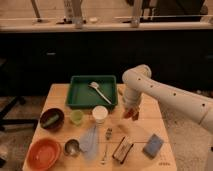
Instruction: Place apple in plastic cup
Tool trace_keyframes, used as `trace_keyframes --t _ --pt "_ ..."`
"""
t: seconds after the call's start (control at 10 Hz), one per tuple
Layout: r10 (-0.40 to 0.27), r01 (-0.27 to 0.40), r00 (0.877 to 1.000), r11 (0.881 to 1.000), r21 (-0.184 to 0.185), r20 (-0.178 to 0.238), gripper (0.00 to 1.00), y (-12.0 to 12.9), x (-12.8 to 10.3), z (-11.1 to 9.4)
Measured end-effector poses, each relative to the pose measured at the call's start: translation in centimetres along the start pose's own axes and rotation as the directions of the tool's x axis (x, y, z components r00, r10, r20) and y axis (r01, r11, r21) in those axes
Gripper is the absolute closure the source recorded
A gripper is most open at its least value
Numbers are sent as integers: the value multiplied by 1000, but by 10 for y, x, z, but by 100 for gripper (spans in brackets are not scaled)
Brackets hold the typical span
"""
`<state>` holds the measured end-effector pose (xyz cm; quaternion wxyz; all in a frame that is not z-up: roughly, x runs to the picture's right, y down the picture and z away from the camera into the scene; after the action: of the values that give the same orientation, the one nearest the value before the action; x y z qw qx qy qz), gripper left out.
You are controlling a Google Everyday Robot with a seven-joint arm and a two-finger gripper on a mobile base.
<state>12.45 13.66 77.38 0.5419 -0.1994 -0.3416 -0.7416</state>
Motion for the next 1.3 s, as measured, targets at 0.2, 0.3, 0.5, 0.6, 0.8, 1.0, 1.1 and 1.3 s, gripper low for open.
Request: trace_keyframes --t 0.2,0.3,0.5,0.6,0.8,1.0,1.1,1.3 --pt "15 -15 1000 1000 9 -1 100 4 -4 2" --pt "24 -24 1000 1000 13 -1 100 11 -8 3" --pt "12 -12 1000 1000 18 -9 100 24 -14 0" --pt "0 0 1000 1000 19 -17 100 24 -12 -3" --pt "-32 33 999 999 18 -27 100 10 -5 -10" --pt "-77 78 996 997 14 -43 100 -22 11 -19" --pt "-104 104 993 994 13 -49 100 -41 19 -23" --pt "-166 166 985 986 9 -54 100 -77 35 -28"
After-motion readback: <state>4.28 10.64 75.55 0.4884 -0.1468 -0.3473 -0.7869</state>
